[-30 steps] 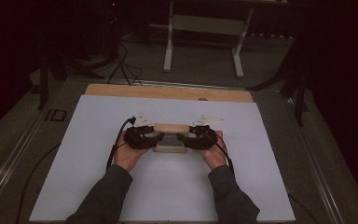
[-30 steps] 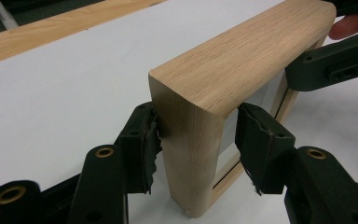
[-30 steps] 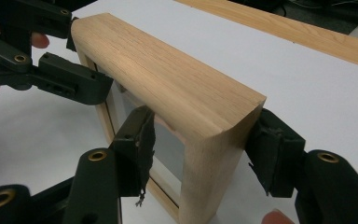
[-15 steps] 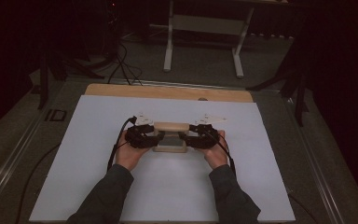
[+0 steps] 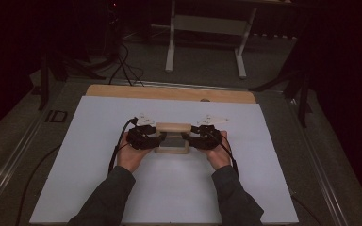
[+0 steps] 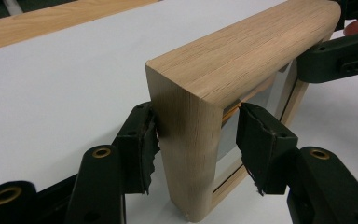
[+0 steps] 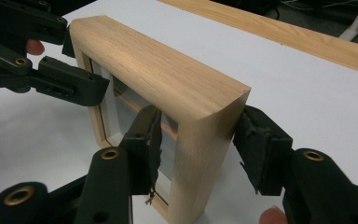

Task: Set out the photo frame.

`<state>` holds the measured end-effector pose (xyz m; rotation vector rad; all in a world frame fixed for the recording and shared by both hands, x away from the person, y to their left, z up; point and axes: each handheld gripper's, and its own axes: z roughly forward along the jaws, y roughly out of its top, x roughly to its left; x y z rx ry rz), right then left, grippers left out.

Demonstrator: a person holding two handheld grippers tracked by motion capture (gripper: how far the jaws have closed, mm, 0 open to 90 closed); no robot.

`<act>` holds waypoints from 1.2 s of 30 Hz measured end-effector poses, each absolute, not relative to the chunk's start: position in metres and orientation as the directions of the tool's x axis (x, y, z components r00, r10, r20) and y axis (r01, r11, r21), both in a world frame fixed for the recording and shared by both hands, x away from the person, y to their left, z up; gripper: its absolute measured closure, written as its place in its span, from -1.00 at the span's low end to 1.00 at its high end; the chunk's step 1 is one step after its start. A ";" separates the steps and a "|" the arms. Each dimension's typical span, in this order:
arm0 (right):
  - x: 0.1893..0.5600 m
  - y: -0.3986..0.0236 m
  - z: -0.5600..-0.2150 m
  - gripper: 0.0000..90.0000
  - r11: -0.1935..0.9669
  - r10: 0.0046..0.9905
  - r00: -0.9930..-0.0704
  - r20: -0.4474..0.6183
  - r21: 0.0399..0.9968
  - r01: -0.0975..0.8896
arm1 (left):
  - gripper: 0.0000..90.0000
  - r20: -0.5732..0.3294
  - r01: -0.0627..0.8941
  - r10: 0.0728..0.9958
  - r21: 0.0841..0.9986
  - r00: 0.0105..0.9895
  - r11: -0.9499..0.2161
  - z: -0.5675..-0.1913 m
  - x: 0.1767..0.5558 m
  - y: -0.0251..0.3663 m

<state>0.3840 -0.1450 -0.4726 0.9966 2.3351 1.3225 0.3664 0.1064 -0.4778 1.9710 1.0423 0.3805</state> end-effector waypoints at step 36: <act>0.384 -0.153 -0.474 -0.28 0.349 0.698 -0.708 0.109 0.812 0.469 | -0.15 -0.162 0.570 0.802 0.782 0.576 -0.252 -0.482 0.368 0.117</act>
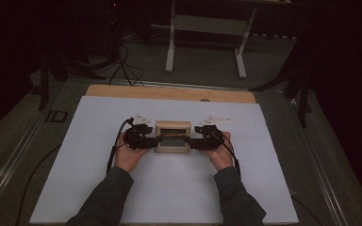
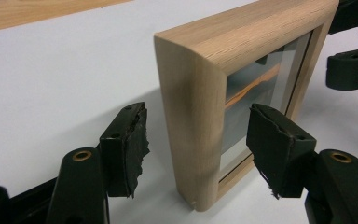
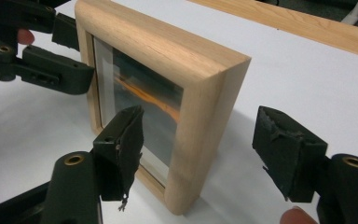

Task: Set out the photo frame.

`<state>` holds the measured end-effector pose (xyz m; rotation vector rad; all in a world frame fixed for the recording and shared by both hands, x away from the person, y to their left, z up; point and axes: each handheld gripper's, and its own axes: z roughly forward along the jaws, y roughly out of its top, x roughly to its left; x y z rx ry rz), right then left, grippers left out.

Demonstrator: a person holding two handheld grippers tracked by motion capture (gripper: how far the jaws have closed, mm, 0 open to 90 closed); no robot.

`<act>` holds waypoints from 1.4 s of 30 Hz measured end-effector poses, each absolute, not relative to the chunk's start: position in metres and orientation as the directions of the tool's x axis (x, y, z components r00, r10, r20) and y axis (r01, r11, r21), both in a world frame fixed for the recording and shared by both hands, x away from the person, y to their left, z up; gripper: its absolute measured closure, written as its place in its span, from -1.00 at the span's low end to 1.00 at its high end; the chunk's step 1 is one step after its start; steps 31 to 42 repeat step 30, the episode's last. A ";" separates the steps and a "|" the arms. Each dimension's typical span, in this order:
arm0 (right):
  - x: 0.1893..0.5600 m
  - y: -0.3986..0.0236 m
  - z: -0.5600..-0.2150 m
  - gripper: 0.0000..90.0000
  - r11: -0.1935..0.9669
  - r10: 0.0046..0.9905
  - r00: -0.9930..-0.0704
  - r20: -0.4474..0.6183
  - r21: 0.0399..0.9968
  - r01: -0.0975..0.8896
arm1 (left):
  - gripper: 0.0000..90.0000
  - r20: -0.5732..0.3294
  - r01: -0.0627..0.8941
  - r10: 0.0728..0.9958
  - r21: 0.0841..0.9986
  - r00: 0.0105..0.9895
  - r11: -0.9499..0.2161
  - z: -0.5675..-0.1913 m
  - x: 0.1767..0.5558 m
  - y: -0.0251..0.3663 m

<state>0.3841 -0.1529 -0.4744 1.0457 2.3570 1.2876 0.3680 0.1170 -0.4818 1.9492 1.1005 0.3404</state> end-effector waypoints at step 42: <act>0.339 -0.224 -0.470 -0.38 0.366 0.744 -0.666 0.055 0.800 0.475 | -0.16 -0.096 0.559 0.851 0.790 0.517 -0.250 -0.470 0.316 0.189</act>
